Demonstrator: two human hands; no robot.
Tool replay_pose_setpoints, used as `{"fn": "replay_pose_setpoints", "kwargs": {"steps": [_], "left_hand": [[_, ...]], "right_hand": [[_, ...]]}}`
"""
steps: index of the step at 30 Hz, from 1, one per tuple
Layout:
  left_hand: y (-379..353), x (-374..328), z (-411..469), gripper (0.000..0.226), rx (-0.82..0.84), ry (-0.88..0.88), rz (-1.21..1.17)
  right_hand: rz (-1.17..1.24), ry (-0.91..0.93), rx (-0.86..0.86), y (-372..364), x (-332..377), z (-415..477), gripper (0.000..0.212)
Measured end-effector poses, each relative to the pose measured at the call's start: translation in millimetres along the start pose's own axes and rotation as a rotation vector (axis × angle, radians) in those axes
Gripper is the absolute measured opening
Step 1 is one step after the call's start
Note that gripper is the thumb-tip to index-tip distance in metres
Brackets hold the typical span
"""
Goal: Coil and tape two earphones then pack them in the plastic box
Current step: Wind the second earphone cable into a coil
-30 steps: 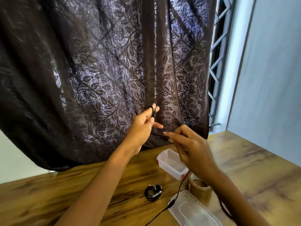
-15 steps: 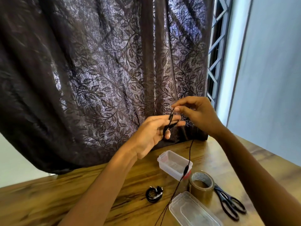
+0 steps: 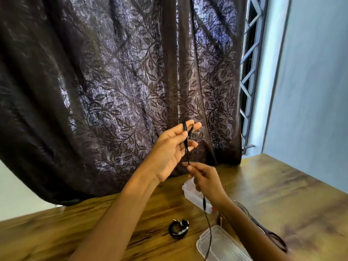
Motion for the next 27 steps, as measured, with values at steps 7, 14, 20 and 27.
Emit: {"fn": "replay_pose_setpoints", "kwargs": {"steps": [7,14,20,27], "left_hand": [[27.9,7.6,3.3,0.043,-0.205,-0.097,0.134],[48.0,17.0,1.8,0.049,-0.271,-0.117,0.299],[34.1,20.8,-4.0,0.049,-0.181,-0.077,0.419],[5.7,17.8,-19.8,0.024,0.044,0.011,0.369]], "right_hand": [[-0.7,0.232,0.25,-13.6,10.8,-24.5,0.038],[-0.933,0.584,0.168,-2.6,63.6,-34.8,0.026],[-0.986,0.793,0.126,3.4,114.3,-20.1,0.027],[-0.665,0.665,0.162,27.0,147.3,21.5,0.011]]}}
Point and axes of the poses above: each hand's wrist, its own z-axis towards the middle knuckle, its own y-axis out of the back of the hand, x = y × z, the point moved 4 cm from there along z, towards the middle knuckle, and after that the axes turned 2 degrees about z, right-handed, at the moved point
